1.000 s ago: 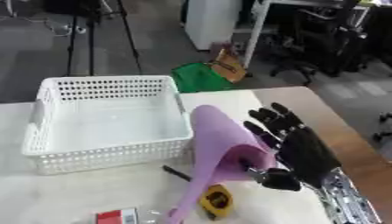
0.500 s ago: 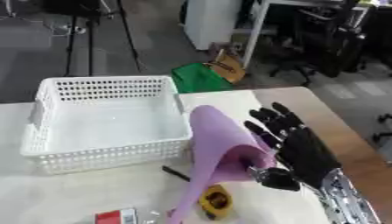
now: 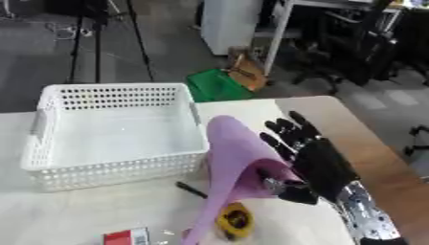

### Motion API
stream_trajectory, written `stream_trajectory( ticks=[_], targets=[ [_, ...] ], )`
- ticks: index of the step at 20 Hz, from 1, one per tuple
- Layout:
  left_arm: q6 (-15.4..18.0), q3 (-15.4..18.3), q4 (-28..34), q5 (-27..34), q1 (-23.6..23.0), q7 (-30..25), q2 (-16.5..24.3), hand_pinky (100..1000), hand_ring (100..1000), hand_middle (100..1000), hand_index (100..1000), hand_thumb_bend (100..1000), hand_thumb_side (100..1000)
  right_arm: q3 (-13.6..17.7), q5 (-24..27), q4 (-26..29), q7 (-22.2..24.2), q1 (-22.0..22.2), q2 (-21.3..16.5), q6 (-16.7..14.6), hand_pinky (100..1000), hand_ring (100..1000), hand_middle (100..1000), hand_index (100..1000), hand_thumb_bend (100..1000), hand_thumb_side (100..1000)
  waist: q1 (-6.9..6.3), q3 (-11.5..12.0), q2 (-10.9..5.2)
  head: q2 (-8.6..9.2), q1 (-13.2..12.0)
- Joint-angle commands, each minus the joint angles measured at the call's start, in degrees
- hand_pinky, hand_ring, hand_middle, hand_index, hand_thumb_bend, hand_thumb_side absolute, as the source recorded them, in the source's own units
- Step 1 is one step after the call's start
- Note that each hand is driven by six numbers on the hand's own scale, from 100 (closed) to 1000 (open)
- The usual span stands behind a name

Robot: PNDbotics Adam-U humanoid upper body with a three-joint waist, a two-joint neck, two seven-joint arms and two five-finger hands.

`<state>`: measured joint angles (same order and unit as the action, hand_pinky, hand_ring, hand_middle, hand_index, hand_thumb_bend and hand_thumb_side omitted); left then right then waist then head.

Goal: Pick up objects on the table and place them in the box.

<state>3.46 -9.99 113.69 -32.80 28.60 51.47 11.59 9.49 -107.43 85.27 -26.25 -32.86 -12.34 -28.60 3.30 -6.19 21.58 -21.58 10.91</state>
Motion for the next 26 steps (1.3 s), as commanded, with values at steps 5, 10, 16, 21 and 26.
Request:
stream_trajectory(
  ticks=[5,10,16,21,26],
  targets=[
    [0.0,0.0,0.9,0.1,0.3,-0.2,0.3,709,554,479,728,100,966,-0.4,-5.1,-2.4,-2.1,-2.0,-0.7,2.0,944,837,846,874,232,770,0.06,0.2,-1.09,0.26,0.4],
    [0.1,-0.1,0.9,0.2,0.2,-0.2,0.3,709,554,479,727,100,966,-0.6,-7.6,-4.8,-3.3,-3.0,-0.9,2.9,946,833,842,869,211,769,0.16,0.4,-0.99,0.23,0.5],
    [0.1,-0.2,0.9,0.3,0.3,-0.2,0.2,709,554,479,728,100,966,-0.7,-10.5,-8.0,-5.3,-4.2,-1.1,4.5,947,830,837,865,190,765,0.13,0.5,-0.9,0.32,0.7],
    [0.1,-0.2,0.9,0.3,0.5,-0.4,0.1,709,554,479,728,100,965,-0.5,-11.8,-10.1,-6.9,-5.2,-1.3,5.8,946,828,832,862,157,776,-0.01,0.6,-0.83,0.45,0.9],
    [0.0,-0.2,0.9,0.4,0.6,-0.5,0.0,709,554,478,728,100,966,-0.3,-12.8,-11.9,-7.9,-6.3,-1.6,6.9,945,824,821,857,147,769,-0.19,0.7,-0.81,0.45,1.1]
  ],
)
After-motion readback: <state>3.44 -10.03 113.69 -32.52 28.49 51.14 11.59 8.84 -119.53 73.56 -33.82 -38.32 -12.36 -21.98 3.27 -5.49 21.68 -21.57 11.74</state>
